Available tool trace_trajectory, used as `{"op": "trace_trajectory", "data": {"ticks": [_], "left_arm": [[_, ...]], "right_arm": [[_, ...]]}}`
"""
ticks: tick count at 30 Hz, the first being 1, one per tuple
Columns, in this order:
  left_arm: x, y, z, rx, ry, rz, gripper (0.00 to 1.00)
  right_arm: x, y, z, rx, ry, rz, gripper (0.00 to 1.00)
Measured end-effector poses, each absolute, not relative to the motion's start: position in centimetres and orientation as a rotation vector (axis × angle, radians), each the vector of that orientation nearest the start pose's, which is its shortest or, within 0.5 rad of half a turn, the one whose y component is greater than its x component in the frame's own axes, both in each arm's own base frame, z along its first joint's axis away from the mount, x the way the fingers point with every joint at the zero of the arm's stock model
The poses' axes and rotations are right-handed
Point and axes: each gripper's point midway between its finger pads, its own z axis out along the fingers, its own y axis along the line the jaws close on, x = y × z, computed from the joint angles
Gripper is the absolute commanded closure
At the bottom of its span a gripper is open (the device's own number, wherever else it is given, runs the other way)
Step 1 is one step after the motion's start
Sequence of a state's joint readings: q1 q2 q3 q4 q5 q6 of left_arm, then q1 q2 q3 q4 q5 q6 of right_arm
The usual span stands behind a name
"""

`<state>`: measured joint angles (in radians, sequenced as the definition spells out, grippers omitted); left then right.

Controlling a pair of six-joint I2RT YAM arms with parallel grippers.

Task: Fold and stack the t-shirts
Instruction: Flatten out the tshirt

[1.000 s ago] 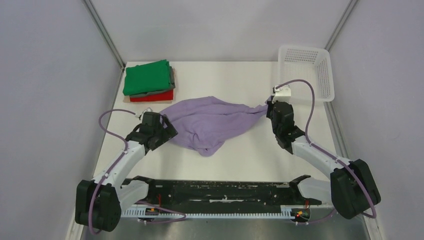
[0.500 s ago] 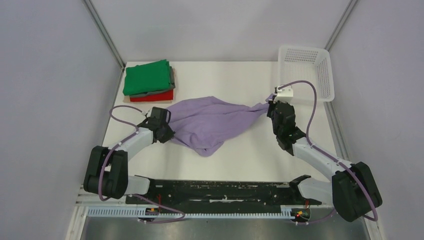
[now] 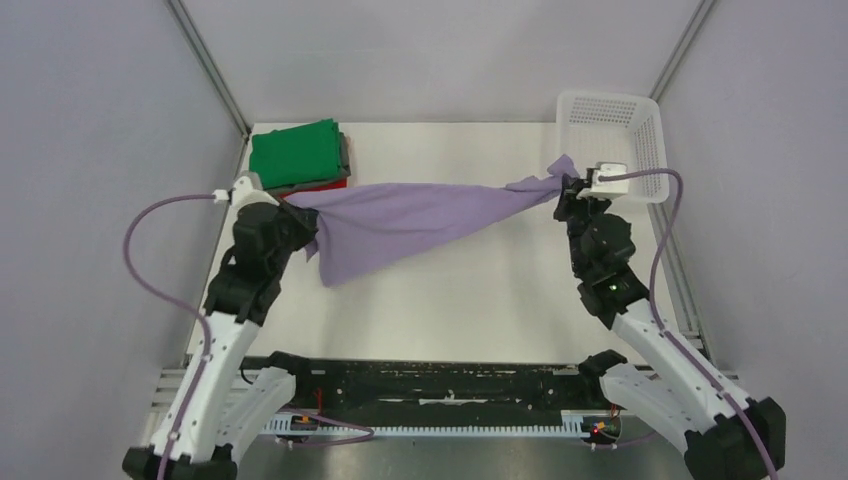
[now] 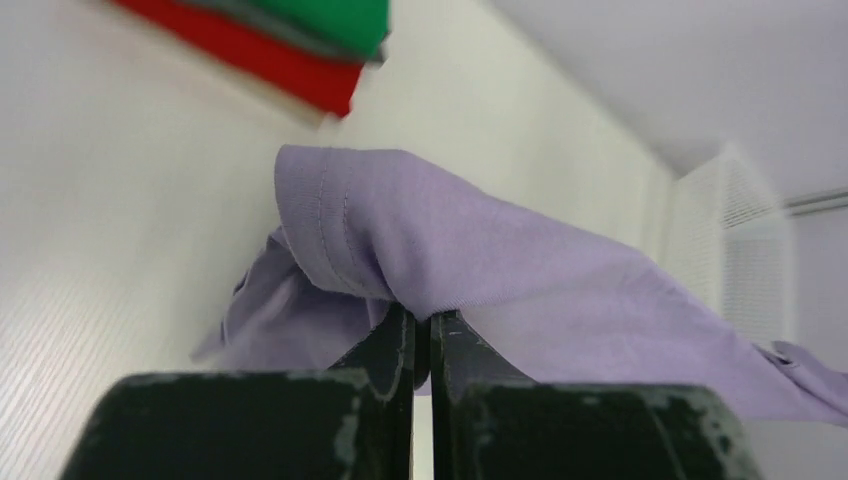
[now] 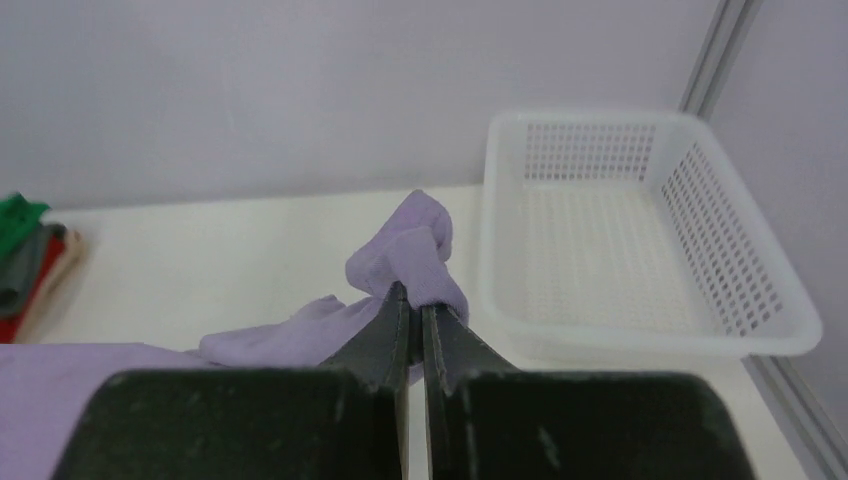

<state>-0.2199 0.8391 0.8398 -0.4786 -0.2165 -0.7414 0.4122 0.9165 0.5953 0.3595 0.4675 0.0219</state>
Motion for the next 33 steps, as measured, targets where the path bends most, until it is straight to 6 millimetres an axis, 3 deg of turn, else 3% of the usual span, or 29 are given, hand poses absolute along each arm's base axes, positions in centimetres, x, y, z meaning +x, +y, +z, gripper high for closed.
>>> {"op": "trace_trajectory", "data": {"ticks": [5,6,11,14,16,18,21,24,25,26,27,28,31,33], "left_arm": [[24.9,-4.2,35.4,-0.593,1.603,-0.515,0.98],[24.4,-4.1,36.2,-0.587,1.581,-0.523,0.98],[18.0,-3.8,44.8,-0.465,1.359,-0.641,0.97],[14.4,-4.0,47.9,-0.392,1.261,-0.705,0.96],[12.7,-4.4,49.0,-0.346,1.226,-0.742,0.94],[12.2,-4.9,49.1,-0.315,1.225,-0.766,0.94],[13.3,-5.8,47.7,-0.296,1.28,-0.778,0.9],[16.9,-6.9,44.2,-0.315,1.413,-0.762,0.84],[18.5,-7.2,42.5,-0.328,1.473,-0.749,0.73],[20.5,-7.7,40.3,-0.348,1.546,-0.73,0.46],[22.7,-8.0,37.7,-0.375,1.629,-0.703,0.13],[24.5,-8.2,35.1,-0.398,1.705,-0.67,0.01],[29.9,-8.9,24.8,-0.503,2.015,-0.538,0.0],[31.6,-8.9,18.6,-0.556,2.205,-0.437,0.0]], "right_arm": [[30.5,5.9,37.8,0.087,1.282,0.109,1.0],[29.5,5.9,39.9,0.081,1.232,0.137,1.0],[22.4,5.5,50.5,0.013,0.987,0.274,1.0],[17.6,4.9,55.1,-0.033,0.851,0.332,1.0],[15.1,4.6,56.7,-0.055,0.787,0.357,1.0],[14.1,4.4,56.9,-0.061,0.763,0.368,1.0],[14.7,4.7,55.7,-0.066,0.788,0.372,1.0],[18.3,5.6,51.8,-0.049,0.905,0.352,1.0],[20.1,6.0,49.9,-0.038,0.964,0.337,1.0],[21.7,6.3,48.0,-0.026,1.021,0.319,1.0],[24.2,6.7,45.0,-0.006,1.102,0.294,1.0],[26.3,7.0,41.7,0.009,1.189,0.263,1.0],[31.2,7.6,30.4,0.035,1.467,0.15,1.0],[32.9,7.2,21.9,0.04,1.685,0.041,1.0]]}}
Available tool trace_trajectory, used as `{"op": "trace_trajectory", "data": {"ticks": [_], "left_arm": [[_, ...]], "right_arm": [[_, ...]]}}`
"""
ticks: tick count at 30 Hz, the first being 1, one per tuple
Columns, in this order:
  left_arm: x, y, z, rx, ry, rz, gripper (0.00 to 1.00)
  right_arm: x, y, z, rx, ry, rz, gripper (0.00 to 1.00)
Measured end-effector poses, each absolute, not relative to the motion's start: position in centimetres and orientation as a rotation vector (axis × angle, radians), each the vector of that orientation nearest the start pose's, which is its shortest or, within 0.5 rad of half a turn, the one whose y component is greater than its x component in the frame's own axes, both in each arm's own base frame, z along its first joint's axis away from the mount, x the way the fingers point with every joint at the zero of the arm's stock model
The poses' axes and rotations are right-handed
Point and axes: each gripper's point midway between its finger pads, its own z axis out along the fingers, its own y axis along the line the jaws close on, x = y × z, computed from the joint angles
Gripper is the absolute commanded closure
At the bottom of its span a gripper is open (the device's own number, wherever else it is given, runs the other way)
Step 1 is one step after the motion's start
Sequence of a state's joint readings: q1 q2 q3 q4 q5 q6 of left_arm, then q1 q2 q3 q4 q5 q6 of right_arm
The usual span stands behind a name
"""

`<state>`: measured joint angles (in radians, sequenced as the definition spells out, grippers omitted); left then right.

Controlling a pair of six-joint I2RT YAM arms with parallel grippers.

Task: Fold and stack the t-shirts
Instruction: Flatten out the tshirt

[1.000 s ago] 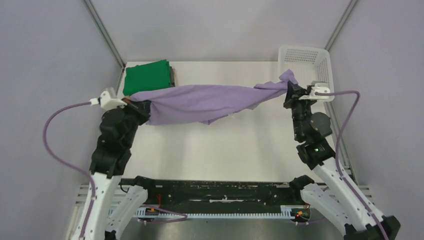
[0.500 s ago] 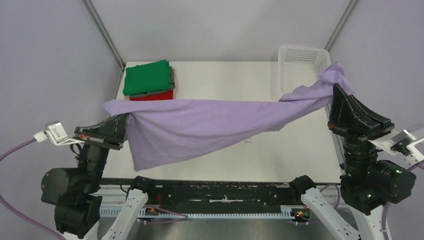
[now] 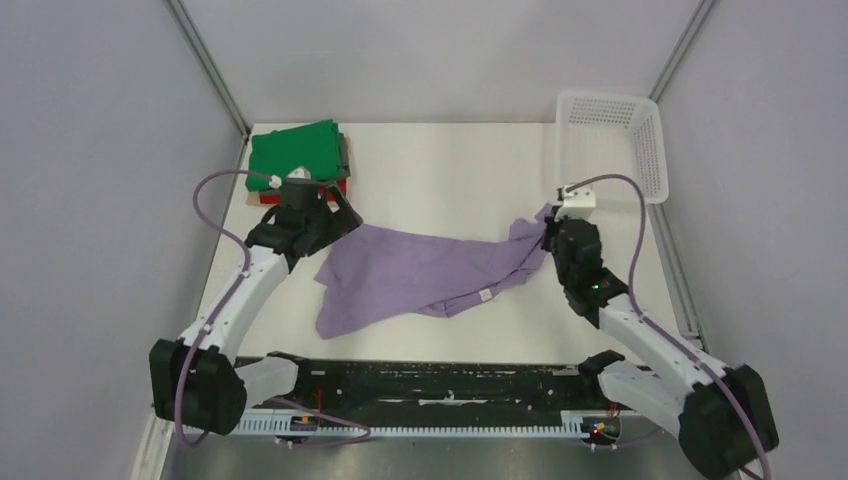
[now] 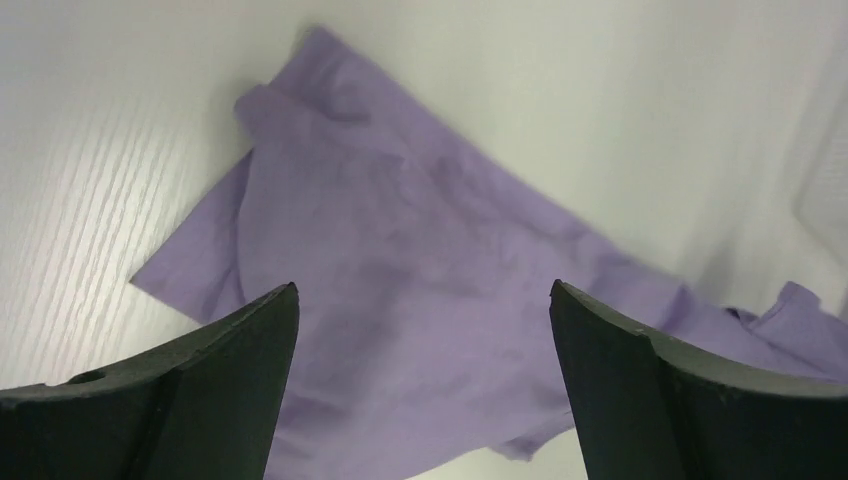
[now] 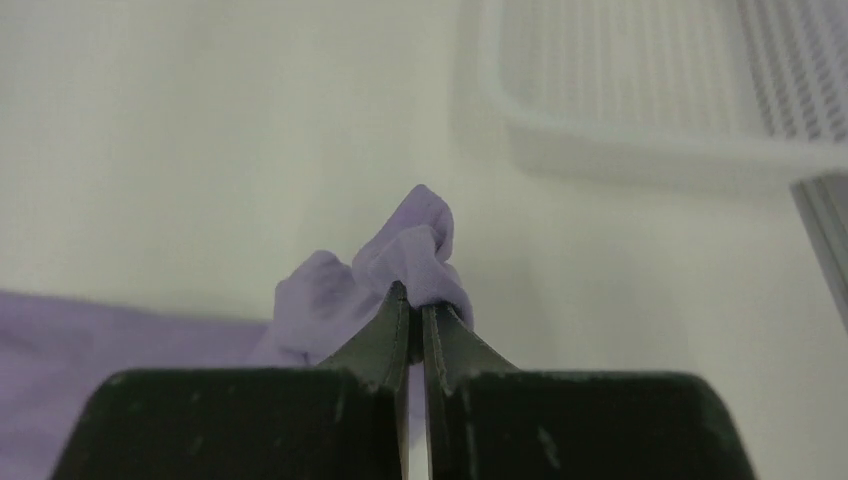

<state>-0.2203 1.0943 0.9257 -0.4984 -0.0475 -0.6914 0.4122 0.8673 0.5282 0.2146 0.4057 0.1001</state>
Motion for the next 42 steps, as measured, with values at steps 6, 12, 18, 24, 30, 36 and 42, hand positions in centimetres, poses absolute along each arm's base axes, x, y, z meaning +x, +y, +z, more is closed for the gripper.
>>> {"op": "trace_trajectory", "data": {"ticks": [6,12,18,24,30,36,42], "left_arm": [[30.4,-8.0,14.0,-0.608,2.342,-0.322,0.0],[25.3,-6.2,12.0,-0.746,2.353,-0.236,0.0],[17.0,-6.3,5.4,-0.872,2.58,-0.117,0.0],[13.3,-6.5,4.3,-0.927,2.661,0.001,0.04],[12.7,-6.4,3.0,-1.004,2.661,0.025,0.29],[12.4,-6.6,1.3,-1.04,2.654,0.005,0.55],[13.2,-7.0,1.2,-1.035,2.646,-0.005,0.98]], "right_arm": [[33.0,5.1,10.5,0.067,1.989,-0.19,1.0],[33.5,4.3,10.4,0.127,1.965,-0.24,1.0],[33.5,4.0,10.9,0.168,1.925,-0.234,1.0],[33.1,3.7,10.9,0.18,1.914,-0.238,1.0],[33.0,3.4,11.1,0.194,1.901,-0.25,1.0],[33.0,3.3,11.2,0.197,1.897,-0.25,1.0],[33.0,3.3,11.1,0.197,1.897,-0.25,1.0]]}}
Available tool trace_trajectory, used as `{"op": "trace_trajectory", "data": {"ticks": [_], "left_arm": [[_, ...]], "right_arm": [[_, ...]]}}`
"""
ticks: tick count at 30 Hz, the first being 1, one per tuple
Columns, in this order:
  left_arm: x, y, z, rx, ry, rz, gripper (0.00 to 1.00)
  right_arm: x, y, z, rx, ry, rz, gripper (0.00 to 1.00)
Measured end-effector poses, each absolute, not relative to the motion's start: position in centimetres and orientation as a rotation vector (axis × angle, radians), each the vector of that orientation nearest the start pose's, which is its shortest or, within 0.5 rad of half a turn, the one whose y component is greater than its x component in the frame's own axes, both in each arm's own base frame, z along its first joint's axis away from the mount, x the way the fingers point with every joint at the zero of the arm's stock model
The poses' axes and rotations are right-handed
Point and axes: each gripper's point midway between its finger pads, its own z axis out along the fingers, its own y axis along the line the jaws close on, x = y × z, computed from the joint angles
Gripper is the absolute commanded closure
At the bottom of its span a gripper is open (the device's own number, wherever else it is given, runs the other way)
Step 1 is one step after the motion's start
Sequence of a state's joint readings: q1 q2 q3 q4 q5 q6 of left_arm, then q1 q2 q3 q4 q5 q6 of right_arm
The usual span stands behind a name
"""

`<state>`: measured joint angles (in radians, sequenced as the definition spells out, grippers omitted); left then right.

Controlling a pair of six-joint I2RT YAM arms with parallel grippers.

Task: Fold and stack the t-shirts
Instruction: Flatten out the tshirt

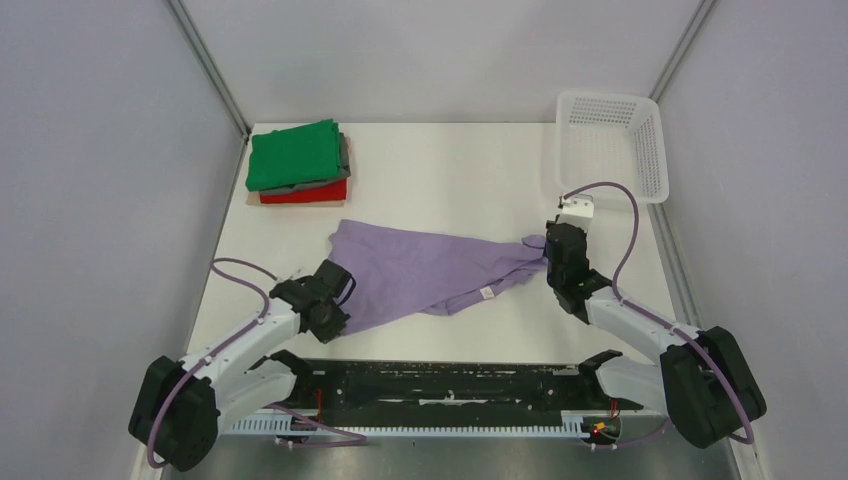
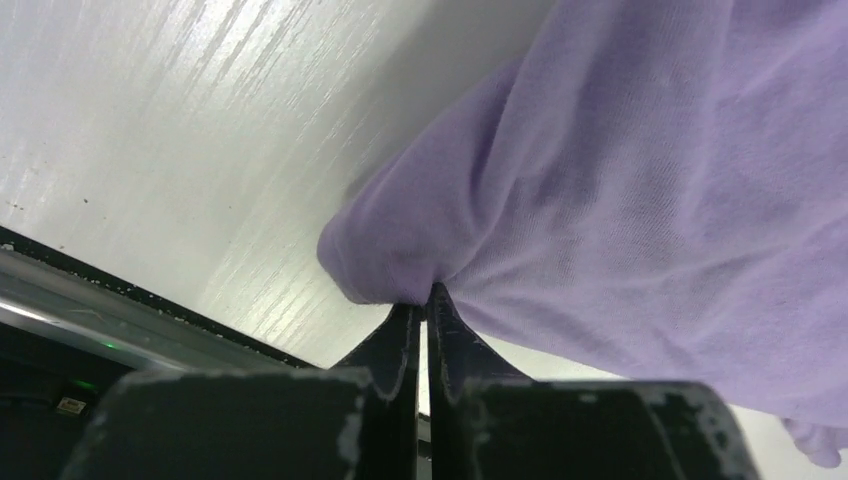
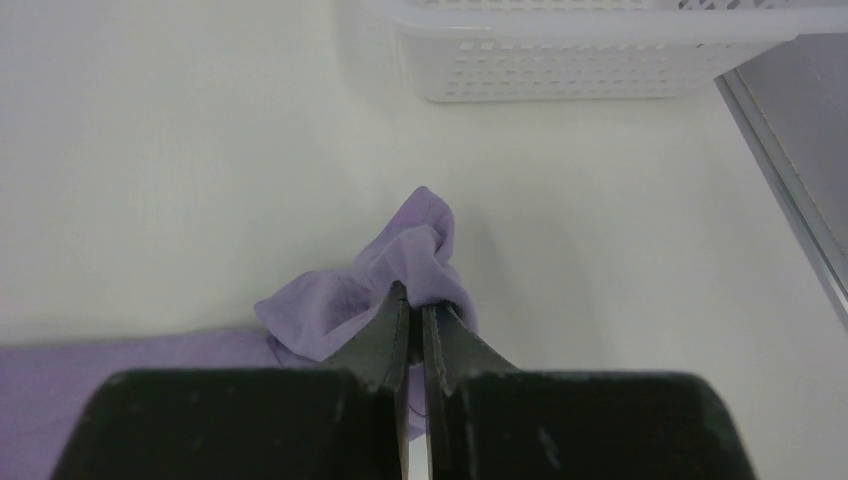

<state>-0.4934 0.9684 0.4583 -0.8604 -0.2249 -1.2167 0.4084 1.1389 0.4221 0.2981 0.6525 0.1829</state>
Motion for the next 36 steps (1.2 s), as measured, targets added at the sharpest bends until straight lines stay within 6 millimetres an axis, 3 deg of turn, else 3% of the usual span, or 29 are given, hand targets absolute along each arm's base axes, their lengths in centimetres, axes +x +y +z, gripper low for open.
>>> {"op": "trace_trajectory", "data": {"ticks": [4,7,10,11,12,14,20,25,28,31,36], "left_arm": [[14.1,-7.2,1.6,-1.012,2.633,-0.008,0.98],[15.6,-7.4,3.1,-0.969,2.576,-0.051,0.98],[18.0,-7.8,6.7,-0.921,2.449,-0.151,0.98],[19.3,-7.9,9.3,-0.891,2.365,-0.216,0.98],[19.6,-7.9,10.0,-0.885,2.341,-0.232,0.98],[20.7,-8.0,13.4,-0.858,2.239,-0.304,0.98],[21.6,-7.0,25.2,-0.787,1.901,-0.506,0.98],[19.9,-5.7,34.5,-0.702,1.668,-0.637,0.98],[18.3,-4.8,39.5,-0.662,1.545,-0.7,0.98],[16.9,-4.1,43.5,-0.628,1.436,-0.76,0.98],[14.8,-4.4,47.5,-0.53,1.364,-0.845,0.98]], "right_arm": [[33.0,3.3,11.1,0.197,1.898,-0.251,1.0],[33.0,3.3,11.2,0.196,1.897,-0.25,1.0],[33.0,3.3,11.9,0.2,1.878,-0.239,1.0],[32.9,3.3,12.5,0.202,1.863,-0.23,1.0],[32.9,3.3,13.0,0.205,1.849,-0.222,1.0],[32.9,3.5,15.1,0.211,1.8,-0.187,1.0],[32.2,4.0,23.9,0.221,1.584,-0.043,1.0],[29.9,4.2,33.1,0.204,1.366,0.084,1.0],[27.3,4.0,39.4,0.18,1.219,0.158,1.0],[24.0,3.5,44.9,0.157,1.077,0.213,1.0],[19.1,2.5,52.3,0.114,0.892,0.258,1.0]]}}
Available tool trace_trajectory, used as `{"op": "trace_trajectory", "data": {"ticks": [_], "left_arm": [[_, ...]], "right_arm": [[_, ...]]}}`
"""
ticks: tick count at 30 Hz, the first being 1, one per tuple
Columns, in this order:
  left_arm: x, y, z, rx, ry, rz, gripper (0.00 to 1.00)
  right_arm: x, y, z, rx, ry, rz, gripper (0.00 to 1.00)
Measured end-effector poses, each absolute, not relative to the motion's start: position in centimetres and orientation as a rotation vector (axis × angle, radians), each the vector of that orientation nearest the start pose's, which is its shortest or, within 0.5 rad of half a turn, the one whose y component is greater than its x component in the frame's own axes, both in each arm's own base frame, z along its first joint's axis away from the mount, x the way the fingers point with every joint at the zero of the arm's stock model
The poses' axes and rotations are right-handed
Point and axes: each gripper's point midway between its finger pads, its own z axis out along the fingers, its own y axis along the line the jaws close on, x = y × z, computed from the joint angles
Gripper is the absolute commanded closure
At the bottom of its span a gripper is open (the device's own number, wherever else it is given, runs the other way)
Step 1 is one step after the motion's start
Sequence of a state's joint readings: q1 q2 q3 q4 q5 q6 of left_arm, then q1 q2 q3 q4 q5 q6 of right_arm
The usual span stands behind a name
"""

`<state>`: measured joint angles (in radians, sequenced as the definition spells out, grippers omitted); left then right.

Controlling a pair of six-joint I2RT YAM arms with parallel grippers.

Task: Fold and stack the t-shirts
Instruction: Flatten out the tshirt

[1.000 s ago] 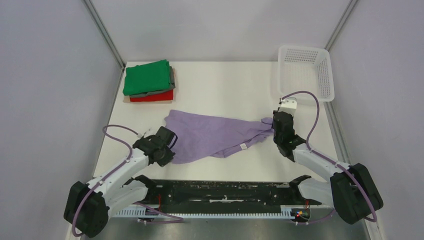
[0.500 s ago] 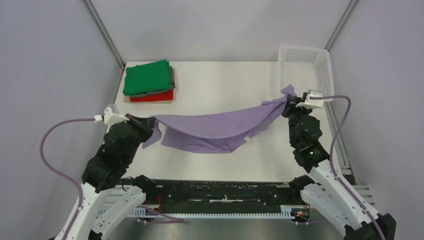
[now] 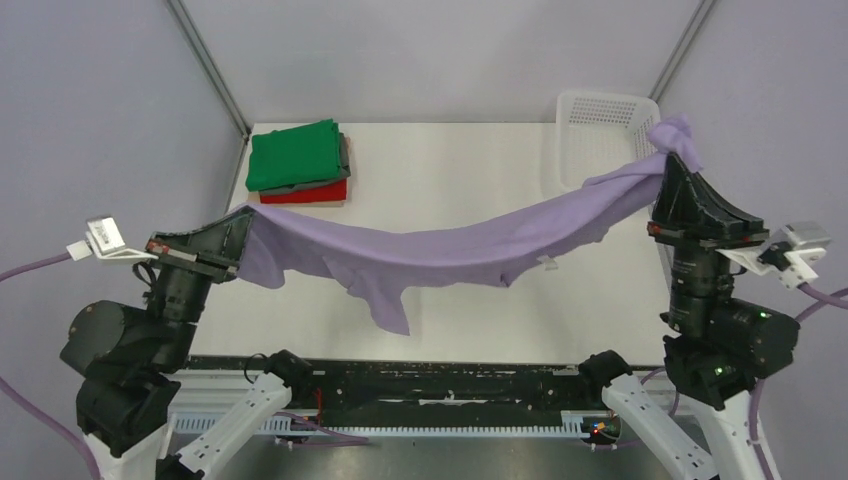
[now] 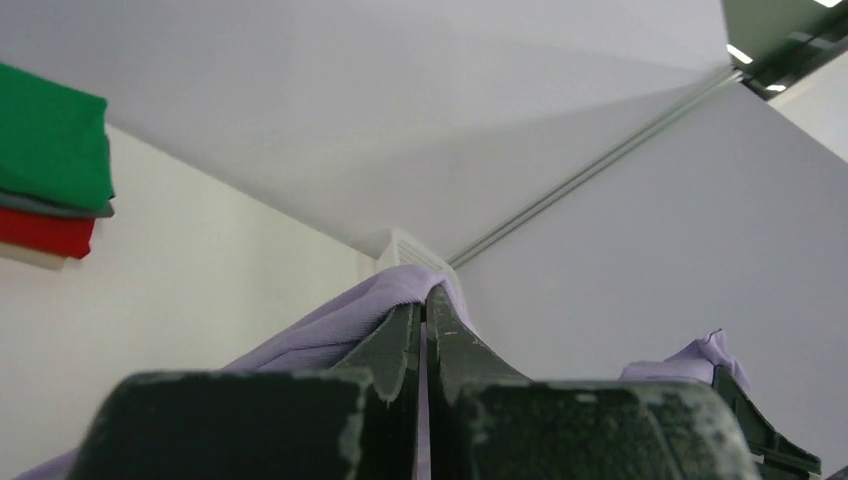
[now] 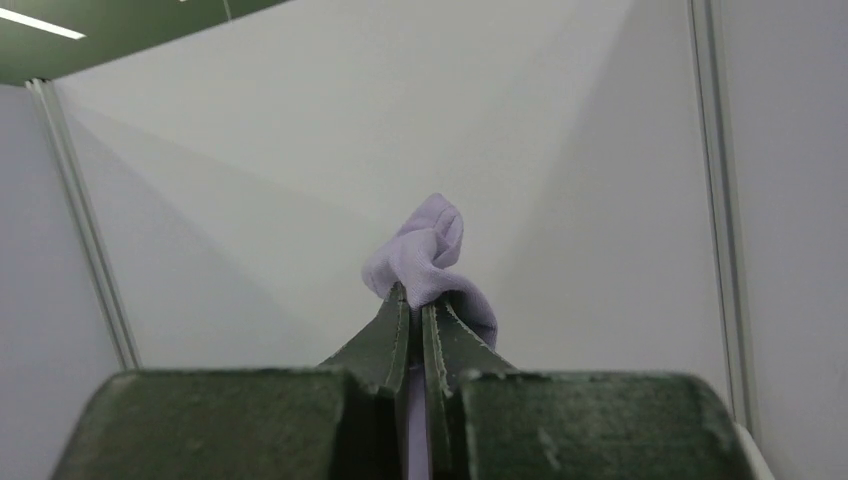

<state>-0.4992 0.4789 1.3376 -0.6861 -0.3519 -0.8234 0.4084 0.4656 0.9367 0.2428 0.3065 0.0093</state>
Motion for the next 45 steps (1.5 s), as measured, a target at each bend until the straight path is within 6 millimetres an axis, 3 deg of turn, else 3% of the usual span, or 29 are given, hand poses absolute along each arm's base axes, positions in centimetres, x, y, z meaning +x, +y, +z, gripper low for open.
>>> {"op": "trace_trajectory", "data": {"ticks": [3,6,9,12,14,15,16,17,18,20,22,23,24,25,28,33,37,41,45], "left_arm": [[13.6,-4.6,49.7,-0.477,1.321,-0.89,0.98],[13.5,-4.9,50.1,-0.458,1.31,-0.907,0.98],[15.0,-5.8,48.1,-0.46,1.367,-0.883,0.97],[18.0,-7.2,44.1,-0.476,1.485,-0.819,0.97],[21.5,-8.2,38.9,-0.52,1.625,-0.698,0.9],[23.4,-8.6,35.5,-0.548,1.713,-0.615,0.78],[24.8,-8.8,32.4,-0.57,1.79,-0.537,0.55],[26.3,-9.0,28.6,-0.594,1.887,-0.438,0.2],[27.5,-8.9,24.9,-0.613,1.983,-0.336,0.01],[29.7,-8.3,18.0,-0.662,2.173,-0.139,0.0],[30.8,-6.9,12.9,-0.716,2.311,0.025,0.0],[30.9,-6.4,11.5,-0.733,2.353,0.08,0.0],[31.0,-5.8,10.5,-0.749,2.386,0.127,0.0],[31.1,-5.6,10.2,-0.756,2.399,0.148,0.0],[31.9,-5.8,11.6,-0.751,2.364,0.111,0.0],[32.7,-7.6,14.3,-0.719,2.303,-0.068,0.0],[32.1,-10.1,13.2,-0.667,2.337,-0.23,0.0],[29.2,-13.4,9.7,-0.563,2.466,-0.356,0.0],[26.4,-14.8,6.8,-0.501,2.558,-0.407,0.0]], "right_arm": [[16.9,2.0,55.2,0.091,0.829,0.262,1.0],[16.0,1.7,56.5,0.085,0.798,0.252,1.0],[17.2,1.7,55.9,0.087,0.831,0.214,1.0],[21.1,2.3,53.9,0.091,0.929,0.137,1.0],[25.4,2.9,50.5,0.106,1.043,0.058,1.0],[27.8,3.2,48.0,0.113,1.117,0.011,1.0],[30.2,3.6,45.1,0.115,1.195,-0.041,1.0],[32.8,4.0,41.5,0.106,1.289,-0.107,1.0],[35.0,4.3,38.2,0.091,1.372,-0.167,0.99],[39.1,5.0,30.9,0.033,1.555,-0.316,0.74],[41.7,5.3,24.8,-0.037,1.708,-0.444,0.41],[42.8,5.3,22.1,-0.078,1.78,-0.517,0.18],[43.4,5.3,20.7,-0.095,1.82,-0.557,0.02],[43.9,5.2,19.7,-0.112,1.853,-0.601,0.02],[44.2,5.0,20.1,-0.103,1.856,-0.644,0.02],[42.6,6.9,24.5,-0.045,1.765,-0.533,0.02],[40.4,9.5,26.4,0.004,1.717,-0.297,0.02],[37.5,11.7,23.6,0.003,1.764,-0.075,0.02],[34.0,14.3,16.5,-0.084,1.943,0.026,0.02]]}}
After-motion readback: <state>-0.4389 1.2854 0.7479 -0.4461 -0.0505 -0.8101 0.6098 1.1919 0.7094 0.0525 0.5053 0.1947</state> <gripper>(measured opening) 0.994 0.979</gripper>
